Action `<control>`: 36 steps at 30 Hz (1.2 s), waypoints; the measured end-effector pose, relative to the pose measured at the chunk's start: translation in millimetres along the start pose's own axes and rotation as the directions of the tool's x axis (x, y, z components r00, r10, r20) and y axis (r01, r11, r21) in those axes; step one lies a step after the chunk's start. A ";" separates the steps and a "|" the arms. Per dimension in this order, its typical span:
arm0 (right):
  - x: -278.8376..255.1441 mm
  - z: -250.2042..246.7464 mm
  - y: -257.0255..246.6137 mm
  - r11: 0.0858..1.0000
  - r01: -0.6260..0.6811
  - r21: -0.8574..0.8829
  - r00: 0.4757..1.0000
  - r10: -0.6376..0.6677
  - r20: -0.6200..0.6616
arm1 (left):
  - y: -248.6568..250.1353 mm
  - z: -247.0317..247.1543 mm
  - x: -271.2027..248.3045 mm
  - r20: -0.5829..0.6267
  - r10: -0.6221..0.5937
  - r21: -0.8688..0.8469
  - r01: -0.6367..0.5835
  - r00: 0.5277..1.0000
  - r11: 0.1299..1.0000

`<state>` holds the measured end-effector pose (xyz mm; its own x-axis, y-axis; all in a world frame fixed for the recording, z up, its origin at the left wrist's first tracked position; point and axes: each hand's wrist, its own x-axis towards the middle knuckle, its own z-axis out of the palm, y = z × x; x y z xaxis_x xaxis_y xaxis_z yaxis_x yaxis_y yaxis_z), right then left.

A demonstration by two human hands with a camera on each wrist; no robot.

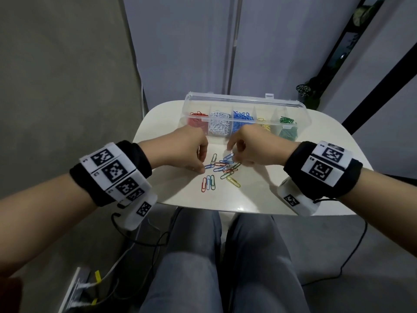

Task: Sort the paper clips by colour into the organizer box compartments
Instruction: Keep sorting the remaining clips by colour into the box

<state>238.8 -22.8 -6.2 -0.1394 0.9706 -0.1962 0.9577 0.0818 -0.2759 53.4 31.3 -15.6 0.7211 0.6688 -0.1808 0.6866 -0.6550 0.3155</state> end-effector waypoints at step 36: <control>7.1 -64.9 19.4 0.967 -0.050 0.248 0.875 0.162 -0.456 | 28.8 3.4 29.0 -0.013 0.149 -0.065 -0.150 0.989 0.987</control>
<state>272.6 0.3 48.1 0.1484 0.9658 0.2126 0.8709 -0.0258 -0.4908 94.4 30.6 -14.9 0.8141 0.5682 -0.1198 0.5636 -0.7233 0.3991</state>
